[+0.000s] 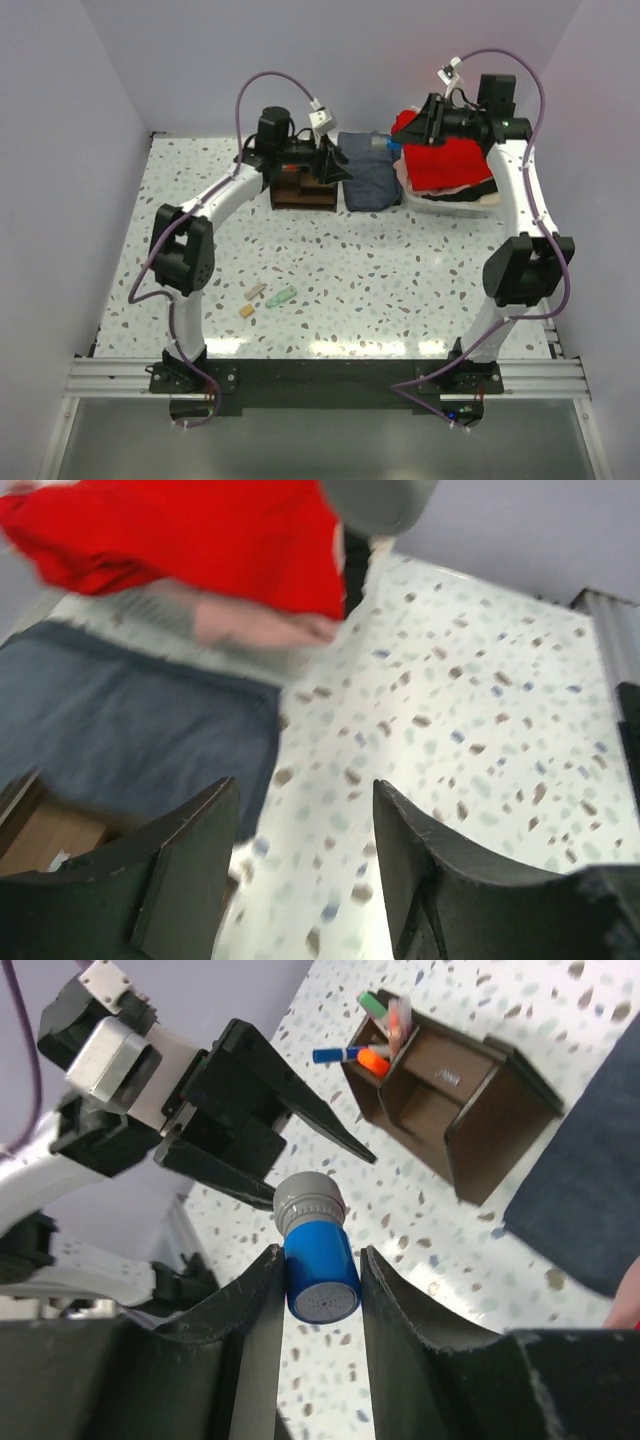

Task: Sort the stationery into containers
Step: Place the stationery in the storage box.

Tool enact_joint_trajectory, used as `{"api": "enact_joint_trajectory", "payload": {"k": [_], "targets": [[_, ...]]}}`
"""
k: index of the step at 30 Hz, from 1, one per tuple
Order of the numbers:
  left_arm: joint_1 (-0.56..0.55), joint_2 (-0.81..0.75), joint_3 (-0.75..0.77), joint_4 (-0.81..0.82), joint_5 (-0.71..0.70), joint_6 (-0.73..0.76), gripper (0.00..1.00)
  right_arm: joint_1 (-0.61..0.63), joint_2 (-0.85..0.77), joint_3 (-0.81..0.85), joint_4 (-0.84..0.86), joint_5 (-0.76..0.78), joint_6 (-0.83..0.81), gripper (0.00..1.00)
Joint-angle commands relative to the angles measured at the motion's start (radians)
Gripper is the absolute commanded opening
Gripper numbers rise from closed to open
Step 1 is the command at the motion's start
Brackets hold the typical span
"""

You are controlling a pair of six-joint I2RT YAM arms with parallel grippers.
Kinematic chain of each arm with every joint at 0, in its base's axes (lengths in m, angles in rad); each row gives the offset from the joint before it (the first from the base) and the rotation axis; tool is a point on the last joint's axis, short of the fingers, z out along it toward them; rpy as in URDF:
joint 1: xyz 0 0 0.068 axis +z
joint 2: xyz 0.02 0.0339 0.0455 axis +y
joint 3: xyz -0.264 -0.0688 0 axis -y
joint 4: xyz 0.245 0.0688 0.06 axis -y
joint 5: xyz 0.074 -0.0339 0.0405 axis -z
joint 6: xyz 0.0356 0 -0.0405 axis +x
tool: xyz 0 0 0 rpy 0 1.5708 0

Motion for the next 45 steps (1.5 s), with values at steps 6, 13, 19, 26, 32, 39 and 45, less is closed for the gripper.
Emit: {"api": "enact_joint_trajectory", "payload": {"k": [6,13,19,26,32,39,45], "targets": [[0.144,-0.426,-0.269,-0.164,-0.350,0.320,0.71,0.234,0.391,0.788,-0.622,0.388,-0.596,0.00],[0.212,-0.618,-0.501,0.009,-0.613,0.315,0.71,0.419,0.322,0.620,-0.511,0.639,-0.827,0.00],[0.279,-0.705,-0.664,0.138,-0.763,0.320,0.73,0.496,0.349,0.675,-0.509,0.764,-0.951,0.00],[0.340,-0.690,-0.737,0.169,-0.765,0.274,0.74,0.553,0.384,0.649,-0.490,0.856,-1.123,0.00],[0.345,-0.691,-0.773,0.178,-0.751,0.260,0.74,0.577,0.407,0.660,-0.461,0.868,-1.163,0.00],[0.348,-0.674,-0.810,0.192,-0.750,0.248,0.74,0.605,0.434,0.638,-0.444,0.888,-1.176,0.00],[0.355,-0.664,-0.822,0.201,-0.747,0.240,0.74,0.611,0.477,0.641,-0.442,0.923,-1.225,0.00]]}}
